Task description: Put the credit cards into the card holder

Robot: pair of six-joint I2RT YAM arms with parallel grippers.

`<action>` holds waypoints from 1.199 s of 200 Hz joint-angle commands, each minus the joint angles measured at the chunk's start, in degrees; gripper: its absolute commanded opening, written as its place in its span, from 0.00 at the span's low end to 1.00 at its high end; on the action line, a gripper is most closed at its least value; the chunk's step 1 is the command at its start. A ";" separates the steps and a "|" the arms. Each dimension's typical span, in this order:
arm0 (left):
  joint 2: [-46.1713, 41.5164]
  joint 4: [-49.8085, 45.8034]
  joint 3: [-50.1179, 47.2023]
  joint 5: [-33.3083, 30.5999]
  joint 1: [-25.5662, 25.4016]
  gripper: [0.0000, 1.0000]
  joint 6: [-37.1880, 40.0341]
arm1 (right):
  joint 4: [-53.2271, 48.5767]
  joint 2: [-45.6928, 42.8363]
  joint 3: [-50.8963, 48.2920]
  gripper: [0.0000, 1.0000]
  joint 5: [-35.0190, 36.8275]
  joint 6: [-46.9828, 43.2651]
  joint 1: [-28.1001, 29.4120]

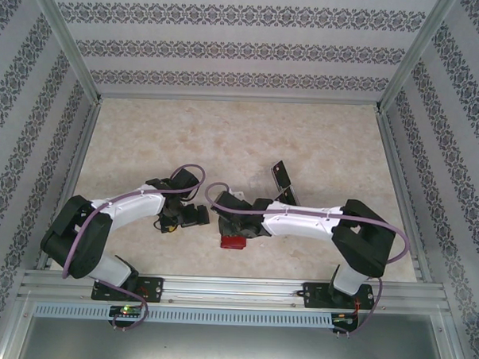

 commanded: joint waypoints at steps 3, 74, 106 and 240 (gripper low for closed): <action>3.63 0.40 -2.62 -1.51 -0.56 0.98 1.10 | -2.06 -4.72 1.09 0.43 1.61 -1.57 -1.42; -3.80 -3.45 5.71 -9.43 2.71 1.00 4.26 | -8.68 -21.03 0.72 0.97 10.10 -5.70 -10.84; -11.51 -1.02 9.90 -19.29 9.29 1.00 8.93 | -12.19 -30.19 1.26 0.98 12.49 -9.47 -23.78; -6.99 71.70 -18.50 -33.89 23.39 1.00 47.65 | 48.02 -20.16 -30.41 0.98 14.53 -39.81 -56.73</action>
